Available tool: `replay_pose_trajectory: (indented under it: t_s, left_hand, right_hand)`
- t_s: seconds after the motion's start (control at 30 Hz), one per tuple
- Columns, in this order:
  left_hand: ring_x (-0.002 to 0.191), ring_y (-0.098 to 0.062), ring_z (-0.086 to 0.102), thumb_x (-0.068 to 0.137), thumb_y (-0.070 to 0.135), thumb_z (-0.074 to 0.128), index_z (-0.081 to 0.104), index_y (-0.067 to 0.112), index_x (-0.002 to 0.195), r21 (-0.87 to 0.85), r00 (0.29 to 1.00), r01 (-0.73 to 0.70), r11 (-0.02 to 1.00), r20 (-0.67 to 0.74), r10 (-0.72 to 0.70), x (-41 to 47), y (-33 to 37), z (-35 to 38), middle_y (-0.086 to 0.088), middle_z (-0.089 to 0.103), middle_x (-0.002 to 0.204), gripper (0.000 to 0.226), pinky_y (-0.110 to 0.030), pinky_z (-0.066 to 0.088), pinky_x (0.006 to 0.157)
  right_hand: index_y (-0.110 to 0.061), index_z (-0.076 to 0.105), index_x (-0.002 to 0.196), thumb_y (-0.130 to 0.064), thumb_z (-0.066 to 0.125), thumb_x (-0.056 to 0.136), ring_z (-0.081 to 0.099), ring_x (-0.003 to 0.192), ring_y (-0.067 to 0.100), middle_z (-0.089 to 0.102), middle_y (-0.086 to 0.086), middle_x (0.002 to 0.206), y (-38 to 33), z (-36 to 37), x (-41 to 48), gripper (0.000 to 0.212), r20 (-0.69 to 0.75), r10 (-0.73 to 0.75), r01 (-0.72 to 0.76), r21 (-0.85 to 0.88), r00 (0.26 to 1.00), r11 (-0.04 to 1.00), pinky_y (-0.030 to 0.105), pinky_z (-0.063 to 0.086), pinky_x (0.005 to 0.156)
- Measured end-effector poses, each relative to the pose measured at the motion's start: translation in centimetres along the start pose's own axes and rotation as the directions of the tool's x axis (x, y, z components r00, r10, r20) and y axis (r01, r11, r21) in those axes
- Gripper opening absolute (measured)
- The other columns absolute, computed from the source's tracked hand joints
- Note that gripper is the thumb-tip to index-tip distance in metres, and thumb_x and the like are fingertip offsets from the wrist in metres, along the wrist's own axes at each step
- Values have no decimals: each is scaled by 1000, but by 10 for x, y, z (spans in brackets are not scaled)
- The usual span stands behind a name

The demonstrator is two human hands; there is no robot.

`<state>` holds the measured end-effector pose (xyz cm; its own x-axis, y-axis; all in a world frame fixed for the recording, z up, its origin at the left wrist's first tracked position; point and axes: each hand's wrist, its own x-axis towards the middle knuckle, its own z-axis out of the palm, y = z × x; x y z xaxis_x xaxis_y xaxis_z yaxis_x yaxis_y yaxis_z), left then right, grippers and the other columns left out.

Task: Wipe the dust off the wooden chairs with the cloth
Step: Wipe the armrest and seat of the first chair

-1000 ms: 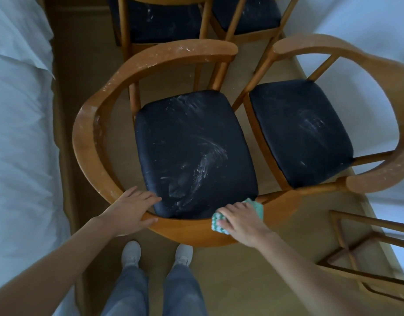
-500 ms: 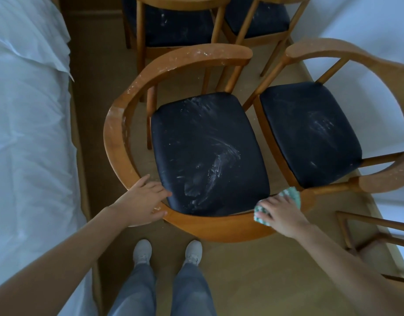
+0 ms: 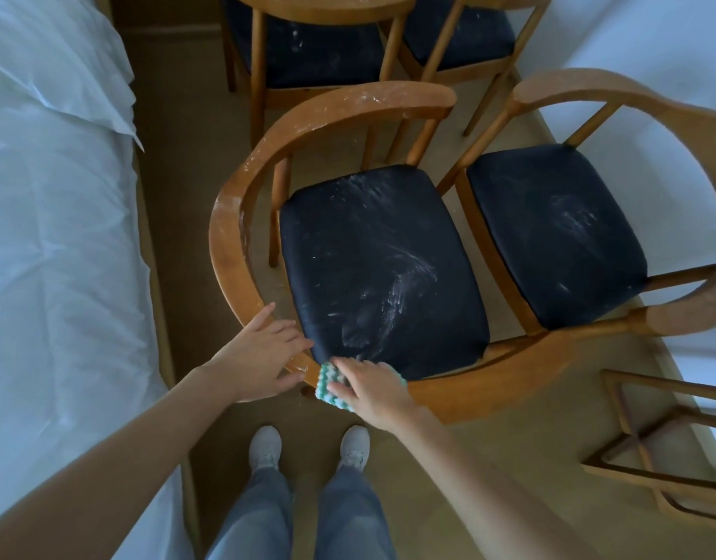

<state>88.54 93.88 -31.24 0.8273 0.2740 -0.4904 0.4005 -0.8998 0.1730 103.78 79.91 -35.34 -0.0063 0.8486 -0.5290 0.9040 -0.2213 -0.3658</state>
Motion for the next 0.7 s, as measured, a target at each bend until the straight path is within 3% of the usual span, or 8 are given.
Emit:
replay_pose_trajectory:
  t_s: [0.1,0.2,0.3,0.37,0.47,0.63,0.7]
  left_hand:
    - [143,-9,16,96,52,32,31,31,143,-9,1000,-24,1000,1,24,0,6,0,12,32,149,52,-37,-22,106]
    - [144,-9,13,96,52,32,30,31,144,-11,999,-35,999,4,35,3,13,2,11,29,151,52,-38,-22,106]
    - [144,-9,11,96,52,32,27,31,145,-22,999,-51,998,7,51,8,20,4,11,27,152,54,-38,-22,106]
    - [144,-9,11,96,52,32,26,30,146,-30,998,-63,998,5,64,11,25,6,10,27,152,55,-37,-23,106]
    - [144,-8,10,96,52,32,25,30,146,-46,996,-84,995,10,84,19,35,8,10,27,152,56,-35,-23,105]
    - [143,-5,9,96,53,31,21,31,147,-86,993,-106,991,34,110,39,60,6,13,27,151,56,-32,-19,108]
    - [143,-4,10,96,53,32,21,32,147,-107,993,-105,989,45,111,49,72,4,14,27,151,56,-30,-18,108]
  right_hand:
    - [-22,44,132,-47,28,100,56,103,14,57,-3,124,52,-11,-33,44,68,42,-36,-85,997,996,34,39,93]
    - [-24,44,133,-46,30,100,50,115,12,54,-6,128,110,-31,-68,42,55,188,-179,-139,981,974,31,30,104]
    - [-26,30,143,-29,44,99,36,132,20,40,-2,142,151,-46,-85,46,87,297,-237,-411,951,880,38,22,114]
    - [-24,30,143,-24,42,99,34,134,26,39,1,142,148,-45,-82,46,106,348,-260,-475,932,841,45,19,115]
    - [-21,42,135,-35,23,101,42,127,27,49,1,134,118,-30,-71,41,61,291,-249,-365,955,897,45,22,113]
    - [-23,48,130,-68,-17,81,50,119,19,56,-4,126,116,-20,-75,93,-64,128,-137,-170,990,976,36,28,107]
    - [-23,48,130,-68,-23,75,51,118,17,57,-4,125,134,-27,-81,101,-75,99,-111,-171,992,979,34,31,106]
